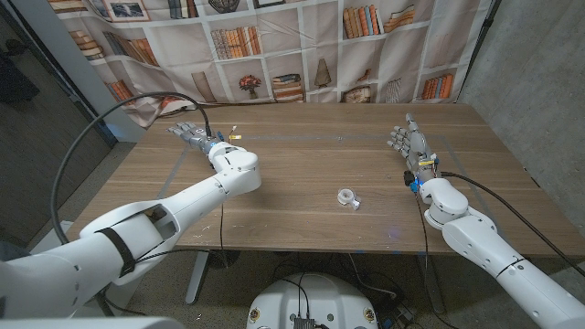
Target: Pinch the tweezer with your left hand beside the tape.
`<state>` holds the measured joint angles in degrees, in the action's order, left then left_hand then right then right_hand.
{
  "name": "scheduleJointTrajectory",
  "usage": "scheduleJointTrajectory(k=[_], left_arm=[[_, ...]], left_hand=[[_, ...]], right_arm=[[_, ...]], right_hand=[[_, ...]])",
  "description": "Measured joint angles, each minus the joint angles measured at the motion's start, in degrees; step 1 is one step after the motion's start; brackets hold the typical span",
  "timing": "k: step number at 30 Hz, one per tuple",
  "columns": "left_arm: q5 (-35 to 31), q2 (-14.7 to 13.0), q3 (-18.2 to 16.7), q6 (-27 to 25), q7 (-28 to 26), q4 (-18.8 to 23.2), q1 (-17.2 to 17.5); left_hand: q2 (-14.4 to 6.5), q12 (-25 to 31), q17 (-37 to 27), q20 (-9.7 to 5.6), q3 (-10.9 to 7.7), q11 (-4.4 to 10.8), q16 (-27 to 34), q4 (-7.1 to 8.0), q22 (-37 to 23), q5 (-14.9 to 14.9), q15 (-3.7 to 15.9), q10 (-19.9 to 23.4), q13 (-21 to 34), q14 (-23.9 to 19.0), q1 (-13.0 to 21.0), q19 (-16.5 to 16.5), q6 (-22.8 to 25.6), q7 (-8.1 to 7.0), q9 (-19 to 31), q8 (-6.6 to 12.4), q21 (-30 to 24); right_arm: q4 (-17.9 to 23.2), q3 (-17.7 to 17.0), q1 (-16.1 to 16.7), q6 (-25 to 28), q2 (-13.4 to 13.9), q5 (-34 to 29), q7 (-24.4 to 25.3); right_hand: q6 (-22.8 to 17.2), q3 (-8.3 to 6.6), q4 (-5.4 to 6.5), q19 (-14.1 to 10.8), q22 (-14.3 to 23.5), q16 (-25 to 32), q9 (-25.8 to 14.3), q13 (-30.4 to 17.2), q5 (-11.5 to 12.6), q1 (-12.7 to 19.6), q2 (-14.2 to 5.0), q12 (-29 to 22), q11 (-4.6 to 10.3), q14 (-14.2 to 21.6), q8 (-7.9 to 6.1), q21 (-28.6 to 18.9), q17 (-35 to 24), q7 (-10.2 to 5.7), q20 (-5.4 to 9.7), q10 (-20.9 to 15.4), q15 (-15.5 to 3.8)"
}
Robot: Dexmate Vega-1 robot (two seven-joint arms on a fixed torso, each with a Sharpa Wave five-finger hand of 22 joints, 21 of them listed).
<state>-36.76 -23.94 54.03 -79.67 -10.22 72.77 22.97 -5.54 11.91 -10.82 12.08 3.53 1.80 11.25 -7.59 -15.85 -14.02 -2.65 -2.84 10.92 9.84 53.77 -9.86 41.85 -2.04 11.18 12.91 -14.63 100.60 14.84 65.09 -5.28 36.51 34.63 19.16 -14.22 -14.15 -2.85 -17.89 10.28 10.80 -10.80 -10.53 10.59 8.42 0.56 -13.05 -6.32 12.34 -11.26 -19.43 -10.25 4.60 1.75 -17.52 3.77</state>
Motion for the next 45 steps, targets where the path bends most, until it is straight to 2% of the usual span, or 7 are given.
scheduleJointTrajectory(k=[6, 14, 18, 23, 34, 45], left_arm=[[4.0, 0.2, 1.5, 0.1, -2.0, -1.4, -1.3], [6.5, 0.5, 3.0, 0.0, -2.7, -2.8, -2.6], [6.5, 1.0, 3.3, -0.1, -2.5, -3.8, -2.9], [7.0, 1.6, 3.3, -0.1, -3.3, -4.7, -3.0], [11.3, 1.9, 3.0, 0.6, -8.3, -5.5, -3.0], [15.1, 2.5, 3.0, 2.3, -12.2, -7.2, -3.1]], left_hand=[[0.0, 0.5, 0.2, 0.0, 0.0, -0.88, 0.3, 0.0, -0.2, 0.0, 0.0, 0.9, 0.0, 0.0, 0.0, 0.0, 1.0, 0.9, 0.0, 0.0, -0.6], [0.1, 0.9, 0.2, 0.0, 0.0, -0.78, 0.3, 0.0, -0.3, 0.0, -0.45, 1.6, 0.0, 0.0, 0.4, 0.0, 2.1, 1.01, 0.0, 0.28, -0.7], [0.4, 0.9, 0.2, 0.0, 0.0, -0.88, 0.5, 0.0, -0.3, 0.0, -0.45, 1.9, 0.0, 0.0, 0.8, 0.0, 2.1, 1.01, 0.0, 0.28, -1.1], [0.1, 1.5, 0.2, 0.0, 0.0, -0.48, 0.7, 0.0, -0.3, 0.0, 0.03, 3.9, 0.0, -1.9, 1.1, 0.0, 3.5, 0.4, 0.0, 0.28, -2.0], [0.1, 1.5, 0.2, 0.0, 0.0, -0.53, 1.2, 0.01, -0.1, 0.0, 0.28, 4.5, 0.0, -3.2, 1.1, 0.0, 2.6, 0.72, -0.3, 0.0, -2.8], [0.1, 1.4, 0.1, 0.0, 0.0, -0.06, 1.2, 0.01, 0.1, 0.0, 0.05, 5.6, 0.0, -5.0, 1.1, 0.0, 1.9, 0.1, -0.3, -0.42, -3.3]], right_arm=[[0.2, 0.0, -0.1, 0.4, 0.1, 0.1, 0.0], [0.3, -0.1, -0.2, 0.7, 0.3, 0.2, 0.1], [0.3, -0.1, -0.3, 0.8, 0.3, 0.2, 0.1], [0.4, -0.1, -0.3, 1.1, 0.4, 0.2, 0.1], [0.6, -0.2, -0.4, 1.3, 0.6, 0.3, 0.2], [0.6, -0.2, -0.6, 1.9, 0.7, 0.4, 0.3]], right_hand=[[0.0, 0.0, 0.0, -0.2, 0.0, 0.0, 0.0, 0.0, 0.0, 0.0, 0.0, 0.0, 0.0, 0.1, 0.0, 0.0, 0.0, 0.0, 0.21, 0.0, -0.07], [0.0, 0.0, 0.0, -0.6, 0.0, 0.0, 0.0, 0.0, 0.0, 0.0, 0.0, 0.0, -0.3, 0.3, 0.0, 0.4, 0.0, 0.0, -0.2, -0.3, 0.11], [0.0, 0.26, -0.26, -0.6, 0.0, 0.0, 0.0, 0.0, 0.0, 0.0, 0.0, 0.0, -0.3, 0.3, 0.0, 0.4, 0.0, 0.0, -0.2, -0.3, 0.11], [0.0, 0.24, -0.24, -0.6, 0.0, 0.0, 0.0, 0.0, 0.0, 0.0, 0.0, 0.0, -0.3, 0.3, 0.0, 0.4, 0.0, 0.0, -0.2, -0.3, 0.11], [0.0, 0.24, -0.24, -0.6, 0.0, 0.0, 0.0, 0.0, 0.0, 0.0, 0.0, 0.0, -0.3, 0.3, 0.0, 0.4, 0.0, 0.0, -0.2, -0.3, 0.1], [0.0, 0.24, -0.24, -0.6, 0.0, 0.0, 0.0, 0.0, 0.0, 0.0, 0.0, 0.0, -0.31, 0.3, 0.0, 0.4, 0.0, 0.0, -0.2, -0.3, 0.02]])
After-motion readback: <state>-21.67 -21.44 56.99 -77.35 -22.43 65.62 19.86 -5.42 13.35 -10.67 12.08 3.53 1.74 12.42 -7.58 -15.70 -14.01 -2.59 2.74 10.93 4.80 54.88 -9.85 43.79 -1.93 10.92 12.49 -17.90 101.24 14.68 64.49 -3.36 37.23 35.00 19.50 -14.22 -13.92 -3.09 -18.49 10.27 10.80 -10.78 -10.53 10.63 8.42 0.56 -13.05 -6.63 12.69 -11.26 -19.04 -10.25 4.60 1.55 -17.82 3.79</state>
